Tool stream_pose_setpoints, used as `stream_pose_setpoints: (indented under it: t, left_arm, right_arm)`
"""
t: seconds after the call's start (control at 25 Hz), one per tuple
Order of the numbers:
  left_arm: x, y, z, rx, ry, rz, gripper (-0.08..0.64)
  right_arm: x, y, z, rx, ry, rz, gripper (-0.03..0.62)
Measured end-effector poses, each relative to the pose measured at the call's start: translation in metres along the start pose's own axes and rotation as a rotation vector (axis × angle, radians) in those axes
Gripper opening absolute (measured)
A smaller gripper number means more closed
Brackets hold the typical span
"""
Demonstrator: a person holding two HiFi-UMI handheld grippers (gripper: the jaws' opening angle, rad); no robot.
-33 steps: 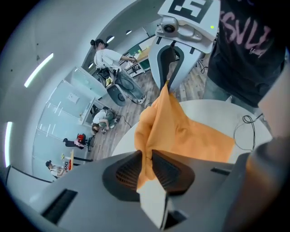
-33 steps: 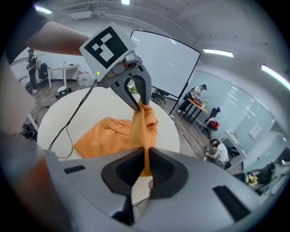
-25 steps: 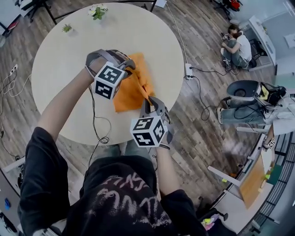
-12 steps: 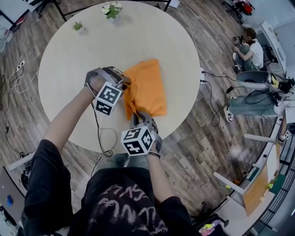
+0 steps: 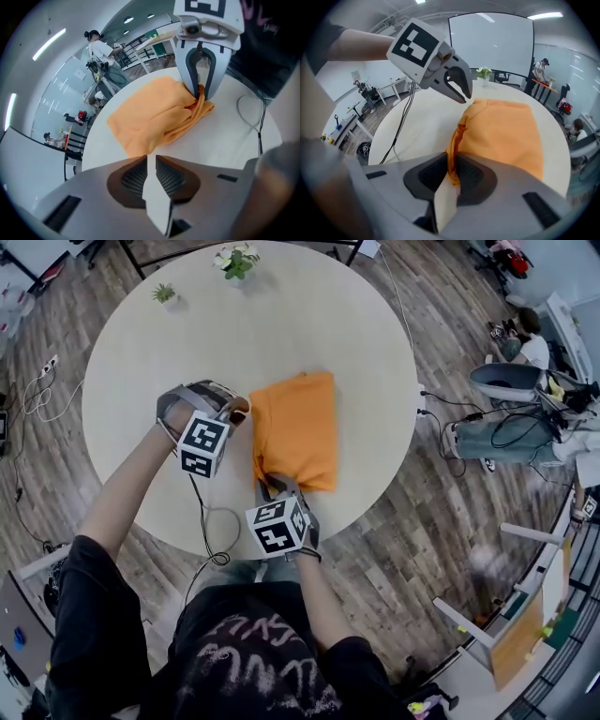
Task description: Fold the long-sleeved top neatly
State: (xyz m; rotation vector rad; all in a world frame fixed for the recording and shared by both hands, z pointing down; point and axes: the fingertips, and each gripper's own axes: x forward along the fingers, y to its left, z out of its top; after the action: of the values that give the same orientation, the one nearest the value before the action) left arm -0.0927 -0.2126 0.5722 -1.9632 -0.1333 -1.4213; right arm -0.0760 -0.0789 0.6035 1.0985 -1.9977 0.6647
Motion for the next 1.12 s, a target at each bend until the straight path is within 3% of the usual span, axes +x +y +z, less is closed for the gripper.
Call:
stream_pose_setpoints:
  t: [0.12,0.24,0.36,0.52,0.72,0.88,1.12]
  left_arm:
    - [-0.02,0.01,0.01,-0.022,-0.027,0.054,0.045]
    - [-0.027,0.011,0.047,-0.012,-0.094,0.077,0.041]
    - [-0.018,0.003,0.073,0.036,-0.112,0.06,0.041]
    - [-0.006,-0.017,0.071,0.077,-0.075,0.006,0.028]
    - [-0.015,-0.03,0.06,-0.006,-0.04,0.003,0.021]
    - [-0.051,-0.025,0.061,-0.164,-0.059,0.077,0.018]
    - [-0.113,-0.015,0.053,-0.287,-0.082,0.201,0.012]
  right_arm:
    - [0.001,0.008,-0.005,-0.003,0.0,0.017,0.07]
    - [-0.004,0.018,-0.008,0.006,-0.019,0.036,0.069]
    - [-0.014,0.019,-0.005,0.051,-0.065,0.034,0.057]
    - [-0.025,0.014,-0.011,0.084,-0.071,0.028,0.048]
    - [-0.05,-0.001,-0.025,0.127,-0.107,-0.041,0.017]
    - [-0.076,-0.014,-0.025,0.162,-0.158,-0.098,0.006]
    - [-0.114,-0.024,0.0,0.15,-0.262,-0.17,0.006]
